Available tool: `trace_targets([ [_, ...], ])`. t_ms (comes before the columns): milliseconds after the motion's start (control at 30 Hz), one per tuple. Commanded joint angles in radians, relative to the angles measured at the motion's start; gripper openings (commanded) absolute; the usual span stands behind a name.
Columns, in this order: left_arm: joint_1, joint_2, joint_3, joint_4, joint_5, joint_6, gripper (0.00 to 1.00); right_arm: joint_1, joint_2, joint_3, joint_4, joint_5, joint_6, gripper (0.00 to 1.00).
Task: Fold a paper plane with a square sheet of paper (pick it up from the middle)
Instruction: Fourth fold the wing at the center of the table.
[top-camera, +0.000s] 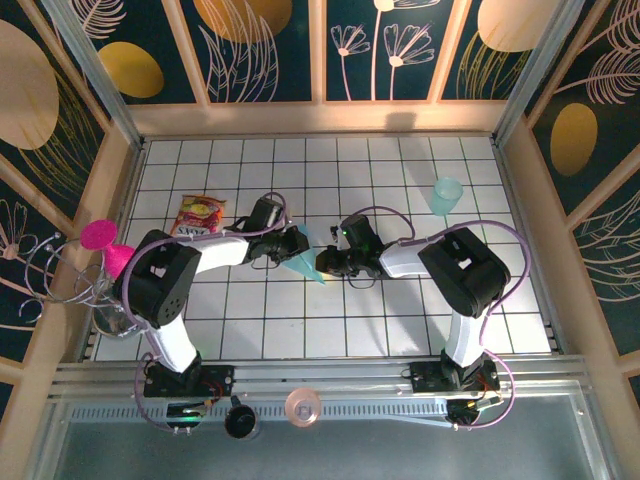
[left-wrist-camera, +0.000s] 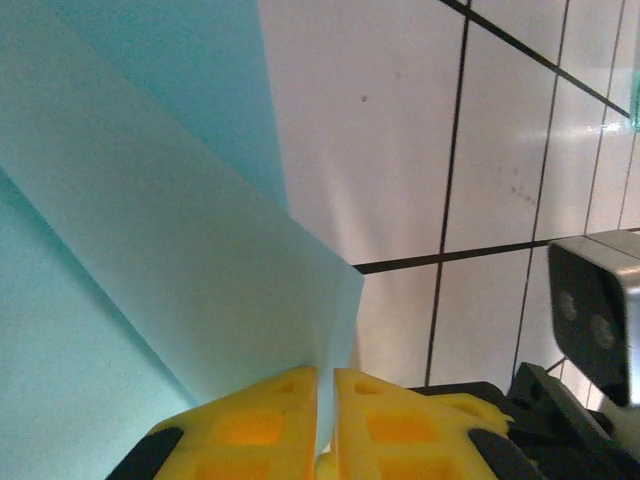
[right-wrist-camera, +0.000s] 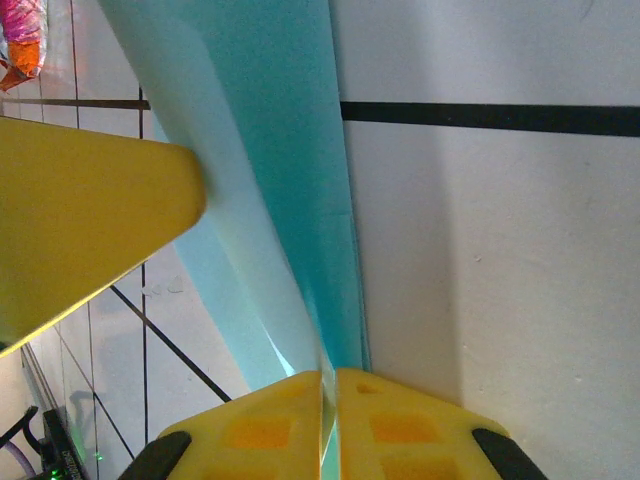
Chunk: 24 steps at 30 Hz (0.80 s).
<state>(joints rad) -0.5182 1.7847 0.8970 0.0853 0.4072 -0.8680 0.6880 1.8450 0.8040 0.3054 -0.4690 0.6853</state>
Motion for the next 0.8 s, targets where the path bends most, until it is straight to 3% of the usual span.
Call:
trace_targets([
  [0, 0.006, 0.024, 0.009, -0.007, -0.032, 0.013, 0.11, 0.010, 0.066, 0.004, -0.068, 0.065, -0.030, 0.13],
  [500, 0.008, 0.067, 0.023, -0.015, -0.057, 0.026, 0.08, 0.010, 0.082, 0.015, -0.100, 0.070, -0.035, 0.13],
  [767, 0.007, 0.050, 0.029, -0.003, -0.049, 0.044, 0.12, 0.012, 0.082, 0.009, -0.096, 0.075, -0.035, 0.12],
])
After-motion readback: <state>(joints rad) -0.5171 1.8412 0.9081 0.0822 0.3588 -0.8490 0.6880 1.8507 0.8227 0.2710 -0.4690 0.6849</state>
